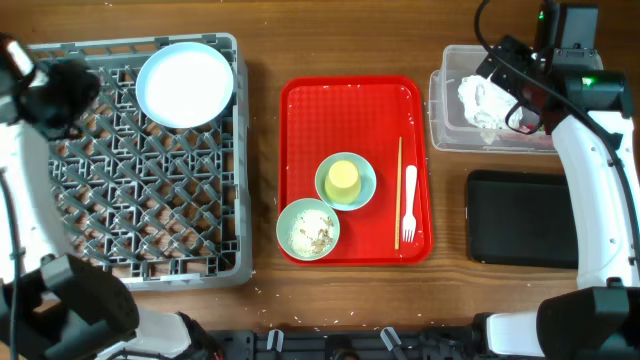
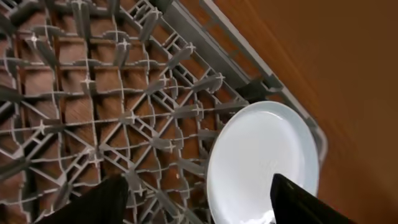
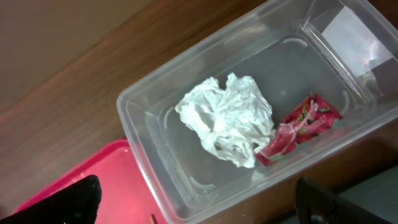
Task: Sort waste into correct bins and load items into the dishwasher rack
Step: 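Tilt the plate upright in the rack slots with the left gripper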
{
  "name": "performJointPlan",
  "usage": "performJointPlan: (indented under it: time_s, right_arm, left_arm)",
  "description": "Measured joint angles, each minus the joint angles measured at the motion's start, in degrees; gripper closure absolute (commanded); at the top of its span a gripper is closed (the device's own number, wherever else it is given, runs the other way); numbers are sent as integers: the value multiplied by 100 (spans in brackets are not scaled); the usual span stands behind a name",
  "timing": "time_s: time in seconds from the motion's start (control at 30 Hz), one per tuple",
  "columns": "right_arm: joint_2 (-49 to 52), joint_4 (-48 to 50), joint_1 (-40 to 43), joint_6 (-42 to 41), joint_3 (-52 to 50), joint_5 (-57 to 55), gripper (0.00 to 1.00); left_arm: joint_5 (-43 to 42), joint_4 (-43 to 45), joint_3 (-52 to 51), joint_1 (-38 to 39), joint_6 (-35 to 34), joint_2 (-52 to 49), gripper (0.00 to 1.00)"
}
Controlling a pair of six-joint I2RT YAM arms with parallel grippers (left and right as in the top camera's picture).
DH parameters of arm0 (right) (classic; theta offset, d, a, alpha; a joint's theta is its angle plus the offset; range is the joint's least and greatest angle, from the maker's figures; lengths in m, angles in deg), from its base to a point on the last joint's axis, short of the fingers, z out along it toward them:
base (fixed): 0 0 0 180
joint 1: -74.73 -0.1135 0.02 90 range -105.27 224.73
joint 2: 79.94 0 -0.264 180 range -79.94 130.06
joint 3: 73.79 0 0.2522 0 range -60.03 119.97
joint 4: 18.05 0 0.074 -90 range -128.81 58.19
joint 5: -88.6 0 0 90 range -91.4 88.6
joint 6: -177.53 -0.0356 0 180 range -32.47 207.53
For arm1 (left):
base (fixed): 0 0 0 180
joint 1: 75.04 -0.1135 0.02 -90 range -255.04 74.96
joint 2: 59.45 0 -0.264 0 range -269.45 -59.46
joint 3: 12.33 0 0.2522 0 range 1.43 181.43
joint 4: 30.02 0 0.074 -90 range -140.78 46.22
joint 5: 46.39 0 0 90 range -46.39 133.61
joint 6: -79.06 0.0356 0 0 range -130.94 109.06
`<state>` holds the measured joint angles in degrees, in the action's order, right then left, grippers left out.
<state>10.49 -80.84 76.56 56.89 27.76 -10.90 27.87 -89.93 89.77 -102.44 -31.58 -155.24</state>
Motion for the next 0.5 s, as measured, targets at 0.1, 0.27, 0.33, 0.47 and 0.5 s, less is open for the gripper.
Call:
performJointPlan:
  time_s: [0.1, 0.27, 0.33, 0.47, 0.5]
  right_arm:
    - [0, 55, 0, -503, 0, 332, 0]
    - [0, -133, 0, -732, 0, 1189, 0]
    - [0, -297, 0, -754, -2, 1272, 0]
    - [0, -542, 0, -774, -4, 1340, 0]
    - [0, -603, 0, -774, -7, 1355, 0]
  left_arm:
    - [-732, 13, 0, -221, 203, -13, 22]
    - [-1121, 223, 0, 90, 603, -706, 26]
    - [-1329, 317, 0, 199, 815, -966, 29]
    - [-1419, 516, 0, 426, 968, -1298, 29]
    - [-1416, 573, 0, 424, 977, -1340, 29]
